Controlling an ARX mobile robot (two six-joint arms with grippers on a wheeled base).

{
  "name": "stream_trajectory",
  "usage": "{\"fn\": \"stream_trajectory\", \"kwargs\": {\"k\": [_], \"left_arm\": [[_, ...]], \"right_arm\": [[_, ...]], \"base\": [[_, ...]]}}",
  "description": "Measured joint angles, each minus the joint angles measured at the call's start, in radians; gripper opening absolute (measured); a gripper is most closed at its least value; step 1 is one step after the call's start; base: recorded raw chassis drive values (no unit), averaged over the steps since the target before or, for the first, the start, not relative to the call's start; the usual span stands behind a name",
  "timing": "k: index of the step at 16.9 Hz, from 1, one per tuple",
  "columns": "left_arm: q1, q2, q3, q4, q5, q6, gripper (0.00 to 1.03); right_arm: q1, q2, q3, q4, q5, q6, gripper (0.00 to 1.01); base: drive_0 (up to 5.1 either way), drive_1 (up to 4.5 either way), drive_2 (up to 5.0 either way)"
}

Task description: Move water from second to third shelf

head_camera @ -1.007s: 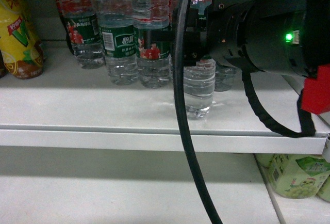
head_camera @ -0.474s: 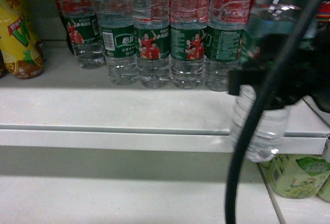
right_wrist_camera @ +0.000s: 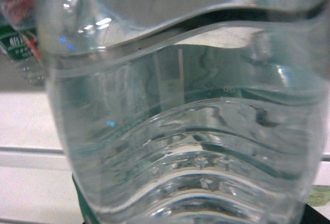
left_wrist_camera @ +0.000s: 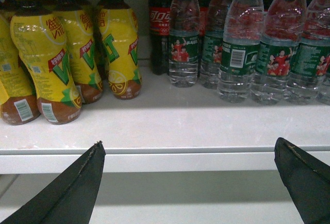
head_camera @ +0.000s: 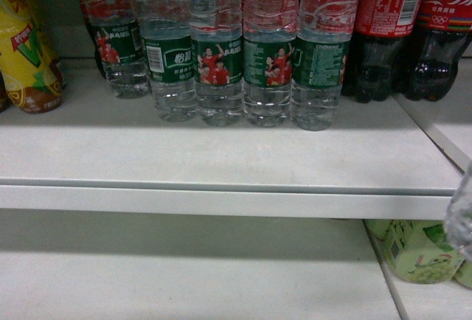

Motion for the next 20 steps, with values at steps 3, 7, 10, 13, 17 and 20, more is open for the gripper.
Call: {"fn": "stream_trajectory", "kwargs": {"k": [3, 7, 10, 13, 17, 20], "left_arm": [[0.000, 0.000, 0.000, 0.000, 0.000, 0.000, 0.98], [0.000, 0.000, 0.000, 0.000, 0.000, 0.000, 0.98], [0.000, 0.000, 0.000, 0.000, 0.000, 0.000, 0.98], [0.000, 0.000, 0.000, 0.000, 0.000, 0.000, 0.98], [0.000, 0.000, 0.000, 0.000, 0.000, 0.000, 0.98], [0.000, 0.000, 0.000, 0.000, 0.000, 0.000, 0.98]], "right_arm": [[-0.065, -0.181, -0.021, -0.097, -0.019, 0.000, 0.41], [-0.143, -0.283, -0.018, -0.154, -0.050, 0.000, 0.41], [-0.146, -0.288, -0.018, -0.158, -0.044, 0.000, 0.41], [-0.147, -0.308, -0.021, -0.158, -0.044, 0.000, 0.41], [-0.147, -0.322, -0.021, -0.158, -0.044, 0.000, 0.41], [-0.147, -0.322, -0.022, -0.157, -0.044, 0.000, 0.41]], "base": [[0.0, 0.00, 0.0], [0.0, 0.00, 0.0], [0.0, 0.00, 0.0], [0.0, 0.00, 0.0], [0.0, 0.00, 0.0], [0.0, 0.00, 0.0]]}}
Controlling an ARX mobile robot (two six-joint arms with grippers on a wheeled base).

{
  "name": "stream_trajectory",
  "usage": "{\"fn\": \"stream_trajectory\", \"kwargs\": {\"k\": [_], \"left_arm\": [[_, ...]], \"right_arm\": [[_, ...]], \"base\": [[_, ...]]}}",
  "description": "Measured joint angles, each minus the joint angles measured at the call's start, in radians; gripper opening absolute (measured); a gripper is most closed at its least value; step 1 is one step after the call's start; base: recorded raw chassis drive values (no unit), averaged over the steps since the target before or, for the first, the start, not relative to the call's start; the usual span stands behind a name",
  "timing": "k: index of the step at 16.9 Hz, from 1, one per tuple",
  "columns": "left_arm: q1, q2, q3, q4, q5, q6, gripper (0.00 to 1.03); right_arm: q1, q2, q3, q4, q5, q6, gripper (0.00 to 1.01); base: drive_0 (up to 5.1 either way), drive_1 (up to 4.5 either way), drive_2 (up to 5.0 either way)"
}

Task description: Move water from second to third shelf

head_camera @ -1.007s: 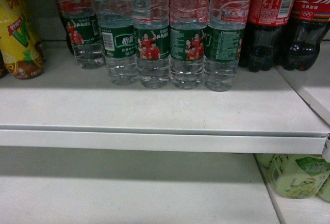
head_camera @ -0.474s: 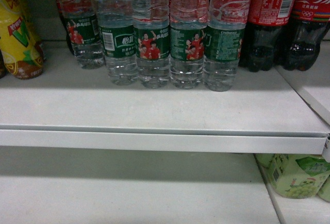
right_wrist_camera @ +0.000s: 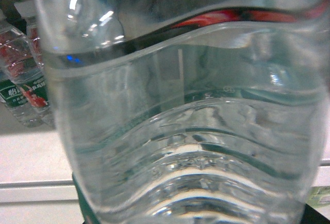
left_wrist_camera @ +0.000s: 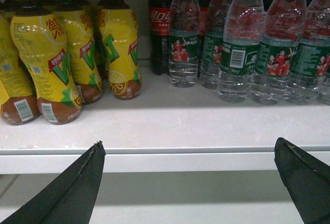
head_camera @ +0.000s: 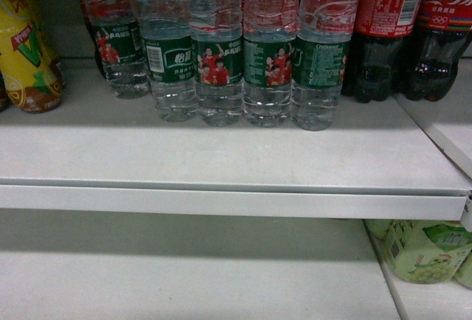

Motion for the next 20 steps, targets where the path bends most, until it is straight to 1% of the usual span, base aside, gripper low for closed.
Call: {"fn": "stream_trajectory", "kwargs": {"k": [20], "left_arm": [[0.000, 0.000, 0.000, 0.000, 0.002, 0.000, 0.98]], "right_arm": [[0.000, 0.001, -0.004, 0.000, 0.000, 0.000, 0.40]], "base": [[0.0, 0.00, 0.0]]}}
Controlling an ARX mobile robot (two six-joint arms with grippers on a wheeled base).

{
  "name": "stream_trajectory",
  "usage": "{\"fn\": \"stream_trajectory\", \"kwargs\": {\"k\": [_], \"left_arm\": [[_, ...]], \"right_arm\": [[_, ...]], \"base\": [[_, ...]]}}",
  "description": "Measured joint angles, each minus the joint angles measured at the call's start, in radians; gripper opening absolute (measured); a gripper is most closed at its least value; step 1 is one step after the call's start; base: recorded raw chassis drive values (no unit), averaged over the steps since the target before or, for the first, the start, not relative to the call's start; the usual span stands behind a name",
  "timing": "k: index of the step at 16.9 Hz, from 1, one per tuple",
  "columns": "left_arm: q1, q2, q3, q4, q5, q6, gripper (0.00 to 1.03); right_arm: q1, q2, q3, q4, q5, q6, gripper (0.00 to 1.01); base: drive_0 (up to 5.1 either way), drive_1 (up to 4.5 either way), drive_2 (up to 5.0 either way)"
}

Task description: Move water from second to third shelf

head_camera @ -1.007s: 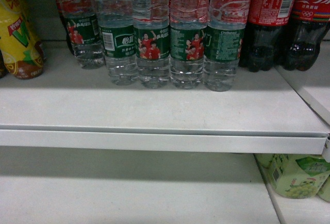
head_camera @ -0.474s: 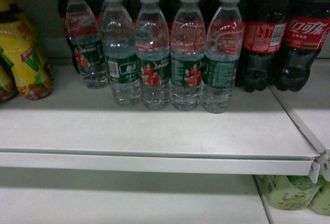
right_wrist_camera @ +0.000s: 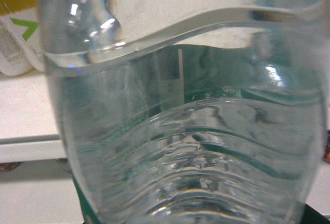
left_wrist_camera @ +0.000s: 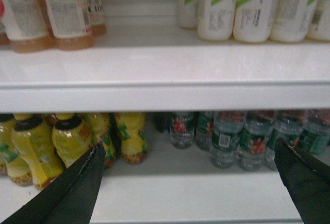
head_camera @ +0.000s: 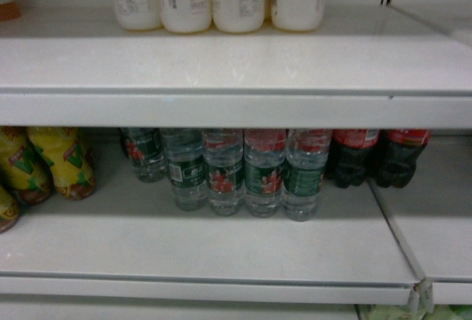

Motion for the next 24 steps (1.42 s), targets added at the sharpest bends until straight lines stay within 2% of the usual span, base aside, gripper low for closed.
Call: {"fn": "stream_trajectory", "kwargs": {"k": [15, 24], "left_arm": [[0.000, 0.000, 0.000, 0.000, -0.002, 0.000, 0.98], [0.000, 0.000, 0.000, 0.001, -0.001, 0.000, 0.98]], "right_arm": [[0.000, 0.000, 0.002, 0.000, 0.000, 0.000, 0.40], [-0.005, 0.000, 0.001, -0.001, -0.001, 0.000, 0.40]], "base": [[0.0, 0.00, 0.0], [-4.3, 1.56, 3.6]]}}
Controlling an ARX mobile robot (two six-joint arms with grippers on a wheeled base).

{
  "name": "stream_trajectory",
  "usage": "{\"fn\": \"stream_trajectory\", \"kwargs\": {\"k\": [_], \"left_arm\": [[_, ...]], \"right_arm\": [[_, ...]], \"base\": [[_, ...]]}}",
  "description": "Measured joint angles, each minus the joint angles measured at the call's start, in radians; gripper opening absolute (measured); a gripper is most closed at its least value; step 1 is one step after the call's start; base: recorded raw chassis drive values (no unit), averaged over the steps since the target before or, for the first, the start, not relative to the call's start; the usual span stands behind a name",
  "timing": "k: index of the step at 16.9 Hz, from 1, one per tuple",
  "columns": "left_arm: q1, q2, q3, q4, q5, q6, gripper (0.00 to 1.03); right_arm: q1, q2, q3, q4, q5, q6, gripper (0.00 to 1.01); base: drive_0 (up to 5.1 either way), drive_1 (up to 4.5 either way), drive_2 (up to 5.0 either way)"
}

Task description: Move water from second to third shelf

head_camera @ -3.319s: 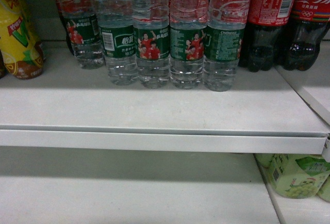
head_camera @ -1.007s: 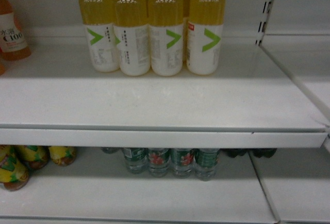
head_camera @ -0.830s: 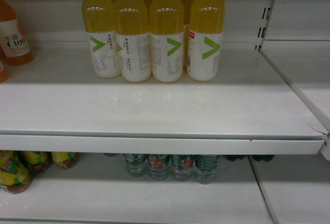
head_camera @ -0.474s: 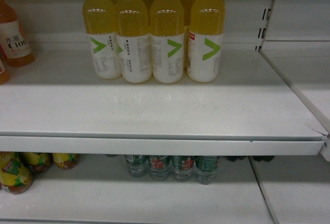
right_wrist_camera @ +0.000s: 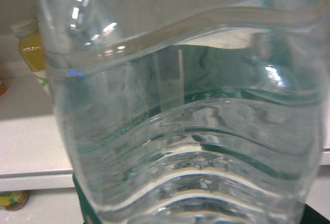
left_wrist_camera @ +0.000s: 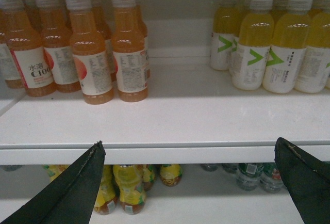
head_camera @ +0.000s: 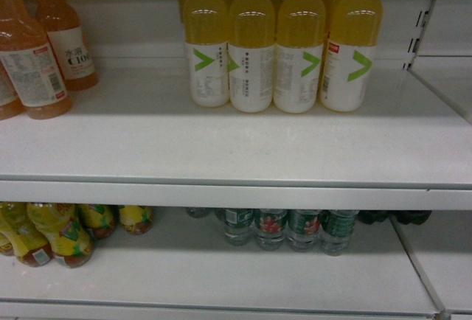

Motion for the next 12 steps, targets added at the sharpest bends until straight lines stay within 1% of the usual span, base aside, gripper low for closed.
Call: {"fn": "stream_trajectory", "kwargs": {"k": [3, 12], "left_arm": [[0.000, 0.000, 0.000, 0.000, 0.000, 0.000, 0.98], [0.000, 0.000, 0.000, 0.000, 0.000, 0.000, 0.98]], "right_arm": [[0.000, 0.000, 0.000, 0.000, 0.002, 0.000, 0.40], [0.000, -0.001, 0.000, 0.002, 0.002, 0.000, 0.40]], "base": [[-4.8, 1.29, 3.4], [-4.9, 2.50, 2.5]]}}
